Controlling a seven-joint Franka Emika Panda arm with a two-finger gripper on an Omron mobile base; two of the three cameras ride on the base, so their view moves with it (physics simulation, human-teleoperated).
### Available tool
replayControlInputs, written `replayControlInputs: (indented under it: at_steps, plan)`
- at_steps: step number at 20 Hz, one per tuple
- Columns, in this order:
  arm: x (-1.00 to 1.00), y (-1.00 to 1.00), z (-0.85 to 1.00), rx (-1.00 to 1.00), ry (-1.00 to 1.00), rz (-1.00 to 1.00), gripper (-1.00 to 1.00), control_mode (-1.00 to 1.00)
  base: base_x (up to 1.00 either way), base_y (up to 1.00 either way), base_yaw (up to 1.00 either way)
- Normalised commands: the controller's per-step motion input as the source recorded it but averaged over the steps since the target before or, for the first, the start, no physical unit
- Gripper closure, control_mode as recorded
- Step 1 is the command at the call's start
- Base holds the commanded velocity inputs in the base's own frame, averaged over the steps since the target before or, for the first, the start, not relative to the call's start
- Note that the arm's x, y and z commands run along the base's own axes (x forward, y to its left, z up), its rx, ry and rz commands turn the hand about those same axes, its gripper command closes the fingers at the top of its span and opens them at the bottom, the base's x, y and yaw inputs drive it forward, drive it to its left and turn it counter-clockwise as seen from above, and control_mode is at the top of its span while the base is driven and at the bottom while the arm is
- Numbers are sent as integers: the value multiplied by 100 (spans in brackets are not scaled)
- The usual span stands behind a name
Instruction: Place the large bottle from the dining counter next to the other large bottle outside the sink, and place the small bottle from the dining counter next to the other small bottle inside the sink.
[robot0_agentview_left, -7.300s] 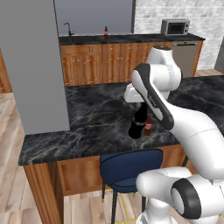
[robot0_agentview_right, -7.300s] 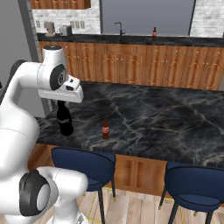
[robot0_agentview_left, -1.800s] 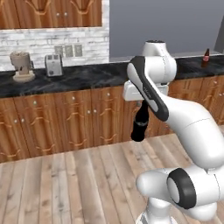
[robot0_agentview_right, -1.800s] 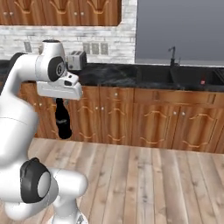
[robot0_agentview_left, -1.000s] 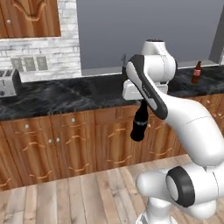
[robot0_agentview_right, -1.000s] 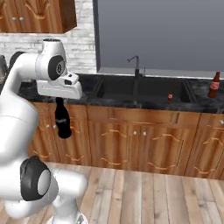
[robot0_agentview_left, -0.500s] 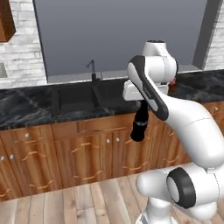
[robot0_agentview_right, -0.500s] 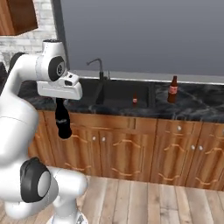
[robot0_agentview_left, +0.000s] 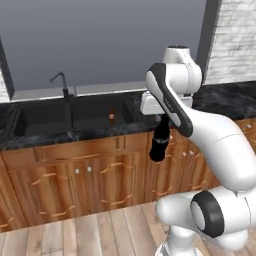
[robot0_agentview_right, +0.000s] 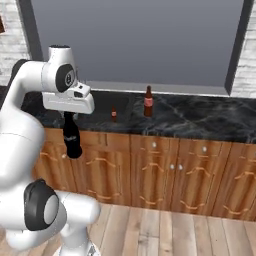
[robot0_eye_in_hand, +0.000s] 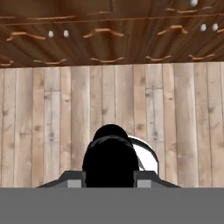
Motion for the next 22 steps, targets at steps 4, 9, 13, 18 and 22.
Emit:
replayControlInputs:
  at_steps: [4,9,13,18,22]
  plan:
    - [0,0,0,0,0,0,100,100,22,-70,-4]
    - [0,0,0,0,0,0,100,100,31,-55,-8]
    - [0,0,0,0,0,0,100,100,51,-23,-9]
    - [0,0,0,0,0,0,100,100,92,-1,-4]
    - [0,0,0,0,0,0,100,100,82,-8,0]
